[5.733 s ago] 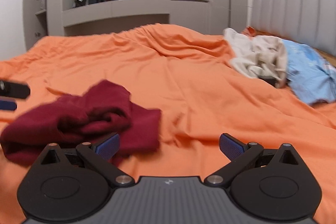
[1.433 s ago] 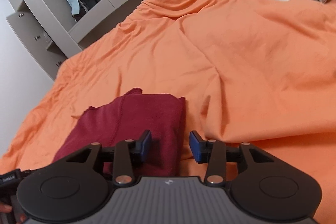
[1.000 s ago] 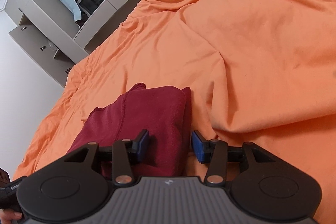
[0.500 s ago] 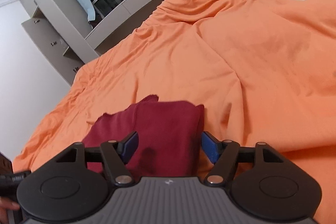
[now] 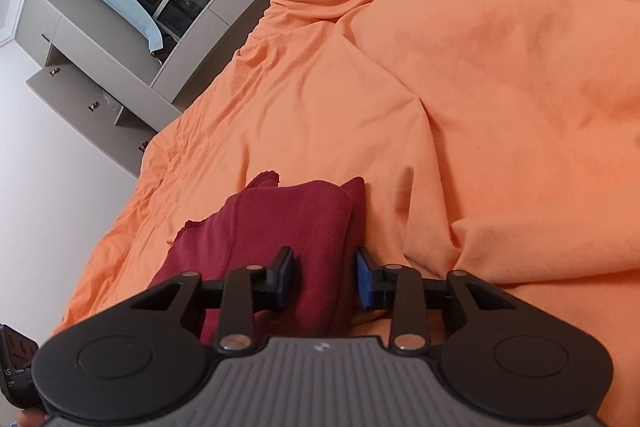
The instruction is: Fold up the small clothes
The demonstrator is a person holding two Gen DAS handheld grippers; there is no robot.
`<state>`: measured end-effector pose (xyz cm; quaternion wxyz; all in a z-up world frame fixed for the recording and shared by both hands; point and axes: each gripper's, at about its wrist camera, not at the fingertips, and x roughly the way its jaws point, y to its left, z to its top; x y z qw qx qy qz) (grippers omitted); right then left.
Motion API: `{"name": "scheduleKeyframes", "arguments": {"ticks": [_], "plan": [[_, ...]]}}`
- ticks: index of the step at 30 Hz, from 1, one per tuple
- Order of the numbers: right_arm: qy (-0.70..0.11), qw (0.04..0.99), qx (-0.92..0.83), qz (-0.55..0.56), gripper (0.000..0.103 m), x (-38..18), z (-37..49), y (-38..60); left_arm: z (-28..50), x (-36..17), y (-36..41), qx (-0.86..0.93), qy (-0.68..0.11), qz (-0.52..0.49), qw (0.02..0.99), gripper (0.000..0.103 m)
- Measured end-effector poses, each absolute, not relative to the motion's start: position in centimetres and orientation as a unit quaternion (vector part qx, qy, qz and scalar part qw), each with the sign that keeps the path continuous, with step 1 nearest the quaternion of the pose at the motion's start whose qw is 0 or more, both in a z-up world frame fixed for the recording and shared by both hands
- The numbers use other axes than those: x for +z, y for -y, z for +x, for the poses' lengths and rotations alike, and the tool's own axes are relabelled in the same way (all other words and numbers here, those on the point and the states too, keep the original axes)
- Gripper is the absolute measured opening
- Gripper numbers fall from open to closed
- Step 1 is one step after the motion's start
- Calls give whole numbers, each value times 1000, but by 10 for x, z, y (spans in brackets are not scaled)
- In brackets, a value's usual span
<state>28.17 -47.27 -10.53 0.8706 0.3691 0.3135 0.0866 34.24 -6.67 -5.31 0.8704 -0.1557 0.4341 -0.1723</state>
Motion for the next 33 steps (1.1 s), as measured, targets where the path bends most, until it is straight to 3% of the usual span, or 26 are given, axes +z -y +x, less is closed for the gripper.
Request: {"name": "scheduleKeyframes", "arguments": {"ticks": [13,16,18,26,33], "plan": [[-310,880,82,349,33,-104,277,468,375,-63,66,-252,-463,-177,831,99],[-312,887,75,332,29,-99,277,463,375,-67,61,-263,-453,-196,829,91],[-313,895,69,310,25,-92,277,457,373,-73,57,-276,-443,-221,824,78],[-305,923,38,232,16,-56,273,428,372,-64,66,-261,-441,-218,830,65],[-265,942,73,195,15,-9,266,395,369,-53,56,-264,-428,-223,835,45]]}}
